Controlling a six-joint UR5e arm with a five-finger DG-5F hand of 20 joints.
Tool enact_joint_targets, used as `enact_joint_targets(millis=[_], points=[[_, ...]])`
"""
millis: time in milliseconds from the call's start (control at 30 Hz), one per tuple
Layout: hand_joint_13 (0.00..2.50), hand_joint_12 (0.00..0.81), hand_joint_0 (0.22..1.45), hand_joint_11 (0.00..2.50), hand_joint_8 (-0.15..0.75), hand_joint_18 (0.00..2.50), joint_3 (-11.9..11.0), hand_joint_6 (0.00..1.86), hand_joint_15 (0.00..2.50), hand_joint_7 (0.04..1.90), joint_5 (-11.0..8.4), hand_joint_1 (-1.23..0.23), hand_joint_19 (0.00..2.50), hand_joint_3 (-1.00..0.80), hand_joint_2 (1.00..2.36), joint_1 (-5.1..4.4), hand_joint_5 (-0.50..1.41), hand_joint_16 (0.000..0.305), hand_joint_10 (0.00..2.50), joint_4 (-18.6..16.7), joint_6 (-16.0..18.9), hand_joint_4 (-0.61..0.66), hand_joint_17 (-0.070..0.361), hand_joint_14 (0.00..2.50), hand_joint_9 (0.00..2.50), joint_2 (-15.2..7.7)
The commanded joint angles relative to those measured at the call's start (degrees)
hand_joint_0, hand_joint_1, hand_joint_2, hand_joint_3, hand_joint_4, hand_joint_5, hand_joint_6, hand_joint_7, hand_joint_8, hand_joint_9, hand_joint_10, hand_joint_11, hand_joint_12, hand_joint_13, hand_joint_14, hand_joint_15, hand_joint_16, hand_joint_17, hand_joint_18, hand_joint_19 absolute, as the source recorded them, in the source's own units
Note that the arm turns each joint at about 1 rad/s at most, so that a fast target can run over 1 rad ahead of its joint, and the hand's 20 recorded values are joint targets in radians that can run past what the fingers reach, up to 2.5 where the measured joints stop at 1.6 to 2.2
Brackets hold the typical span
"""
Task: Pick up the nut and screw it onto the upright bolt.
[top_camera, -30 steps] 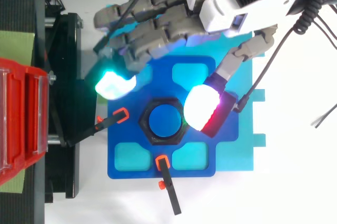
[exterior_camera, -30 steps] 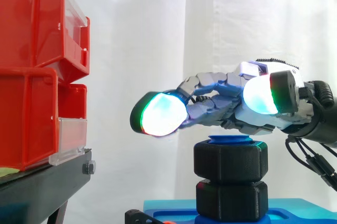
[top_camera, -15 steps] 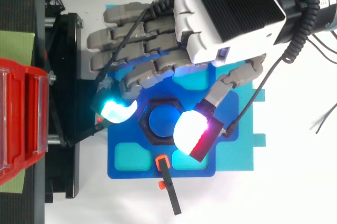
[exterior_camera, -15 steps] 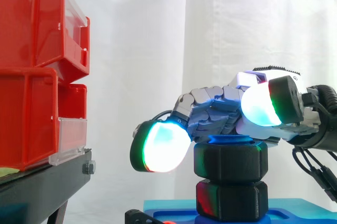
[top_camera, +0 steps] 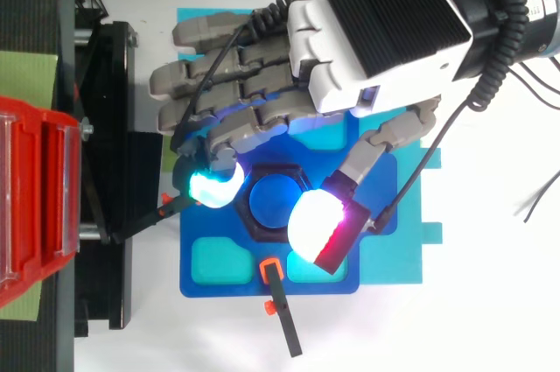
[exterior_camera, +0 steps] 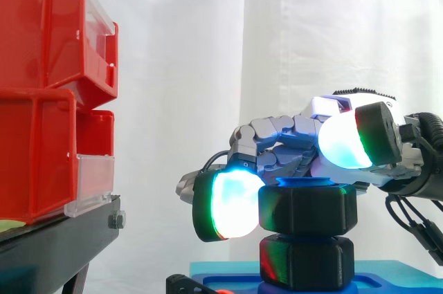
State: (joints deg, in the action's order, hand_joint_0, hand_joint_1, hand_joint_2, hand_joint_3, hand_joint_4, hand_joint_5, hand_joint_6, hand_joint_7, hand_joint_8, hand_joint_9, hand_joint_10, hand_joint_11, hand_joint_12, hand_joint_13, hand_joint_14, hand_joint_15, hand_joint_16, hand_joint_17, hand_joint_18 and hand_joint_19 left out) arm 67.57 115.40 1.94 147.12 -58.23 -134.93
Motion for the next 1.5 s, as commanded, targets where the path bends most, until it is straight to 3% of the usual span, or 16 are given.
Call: enact_joint_targets(millis=[0,200,600,967,1100,1233,1300,1467], points=[[0.29,0.264,0.47,0.0,0.217,0.0,0.02,0.5,0.0,1.23,0.09,-0.24,0.0,-0.5,1.0,0.17,-0.1,0.028,0.0,-0.17,-0.04,0.15,0.062,0.0,0.41,0.02],[0.32,0.258,0.48,0.0,0.224,0.0,-0.07,0.5,0.0,1.36,0.26,-0.25,0.0,-0.5,1.0,0.7,-0.09,0.026,0.0,-0.96,-0.04,0.13,0.059,0.0,0.46,0.02],[0.41,0.242,0.49,0.0,0.232,0.03,0.02,0.65,0.0,1.2,0.97,-0.31,0.0,-0.5,1.0,1.4,-0.09,0.022,0.0,-1.05,-0.04,0.11,0.05,0.0,0.58,0.02],[0.54,0.207,0.51,0.0,0.238,0.19,0.02,0.62,0.0,1.34,1.32,-0.33,0.0,-0.5,1.0,1.93,-0.01,0.016,0.0,-1.58,-0.04,0.1,0.036,0.0,0.75,0.02],[0.6,0.193,0.51,0.0,0.236,0.27,0.02,0.63,0.0,1.32,1.41,-0.34,0.0,-0.5,1.0,1.93,0.0,0.014,0.0,-1.66,-0.04,0.11,0.031,0.0,0.83,0.02],[0.91,0.133,0.52,0.0,0.233,0.57,0.02,0.71,0.01,1.15,1.58,-0.35,0.0,-0.5,1.0,2.02,0.03,0.006,0.0,-1.84,-0.04,0.02,0.013,0.0,1.22,0.02],[1.08,0.109,0.52,0.0,0.229,0.75,0.02,0.74,0.07,1.11,1.58,-0.36,0.0,-0.5,1.0,2.02,0.04,0.002,0.0,-1.84,-0.04,0.03,0.005,0.0,1.41,0.02],[1.13,0.112,0.52,0.0,0.235,0.8,-0.07,0.74,0.06,1.11,1.58,-0.37,0.0,-0.5,1.0,2.11,0.04,0.002,0.0,-1.84,-0.04,0.04,0.005,0.0,1.46,0.02]])
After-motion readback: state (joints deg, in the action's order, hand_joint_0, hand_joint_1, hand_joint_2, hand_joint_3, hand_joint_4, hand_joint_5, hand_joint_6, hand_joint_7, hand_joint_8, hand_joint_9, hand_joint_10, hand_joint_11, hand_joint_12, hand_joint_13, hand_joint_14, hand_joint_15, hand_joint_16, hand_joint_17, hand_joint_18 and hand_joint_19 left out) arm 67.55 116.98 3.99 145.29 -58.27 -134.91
